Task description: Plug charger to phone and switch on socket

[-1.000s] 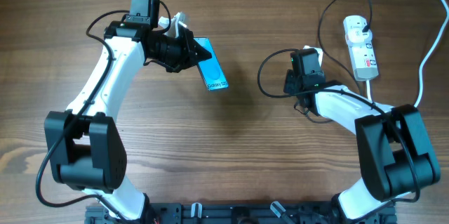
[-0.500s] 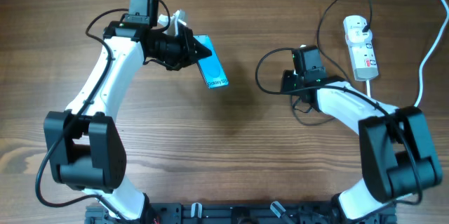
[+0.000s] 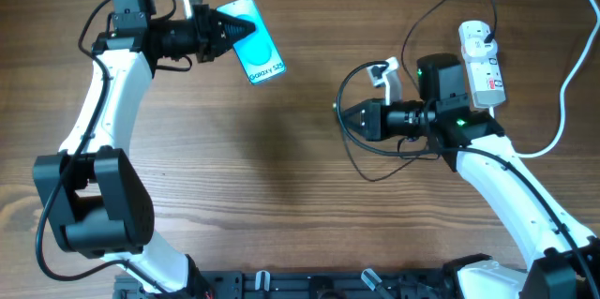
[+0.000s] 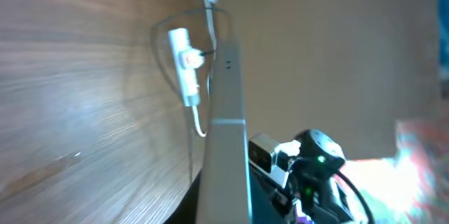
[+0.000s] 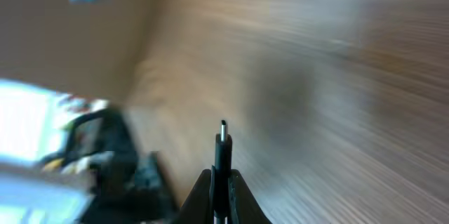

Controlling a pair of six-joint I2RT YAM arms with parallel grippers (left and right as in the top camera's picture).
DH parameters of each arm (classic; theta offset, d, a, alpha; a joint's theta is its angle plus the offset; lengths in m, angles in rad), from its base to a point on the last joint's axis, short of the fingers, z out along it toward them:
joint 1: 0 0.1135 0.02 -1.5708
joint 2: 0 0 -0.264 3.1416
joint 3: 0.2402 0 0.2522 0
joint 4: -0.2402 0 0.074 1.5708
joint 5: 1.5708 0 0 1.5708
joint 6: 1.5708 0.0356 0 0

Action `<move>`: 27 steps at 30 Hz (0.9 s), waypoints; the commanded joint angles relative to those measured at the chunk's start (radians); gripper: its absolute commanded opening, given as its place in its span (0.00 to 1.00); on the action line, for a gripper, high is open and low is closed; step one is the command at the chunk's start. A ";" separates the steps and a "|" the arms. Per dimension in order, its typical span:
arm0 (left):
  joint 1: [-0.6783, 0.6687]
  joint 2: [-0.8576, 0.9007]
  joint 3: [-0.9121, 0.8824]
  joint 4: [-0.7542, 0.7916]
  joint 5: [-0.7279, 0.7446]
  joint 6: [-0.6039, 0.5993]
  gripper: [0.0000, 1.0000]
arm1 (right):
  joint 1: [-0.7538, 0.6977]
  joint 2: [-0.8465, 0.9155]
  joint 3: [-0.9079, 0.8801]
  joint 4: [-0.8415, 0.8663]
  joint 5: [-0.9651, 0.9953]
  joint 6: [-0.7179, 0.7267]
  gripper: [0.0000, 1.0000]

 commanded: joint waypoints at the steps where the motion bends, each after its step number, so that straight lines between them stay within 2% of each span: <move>1: -0.020 0.003 0.001 0.042 0.119 0.002 0.04 | 0.017 0.004 -0.070 0.128 -0.325 -0.003 0.04; 5: -0.044 0.003 0.001 0.072 0.130 0.002 0.04 | 0.018 0.004 -0.157 0.381 -0.335 0.174 0.05; 7: -0.072 0.003 0.001 0.119 0.136 0.002 0.04 | 0.034 0.005 -0.222 0.653 -0.334 0.362 0.04; 10: -0.100 0.003 0.001 0.162 0.137 0.002 0.04 | 0.070 0.007 -0.270 0.902 -0.294 0.528 0.04; 17: -0.108 0.003 0.001 0.192 0.172 0.002 0.04 | 0.116 0.049 -0.275 1.028 -0.217 0.632 0.04; 23: -0.107 0.003 0.001 0.191 0.220 0.001 0.04 | 0.124 0.190 -0.275 1.337 -0.177 0.843 0.04; 27: -0.108 0.003 0.001 0.177 0.220 0.002 0.04 | 0.125 0.255 -0.275 1.450 -0.167 0.906 0.04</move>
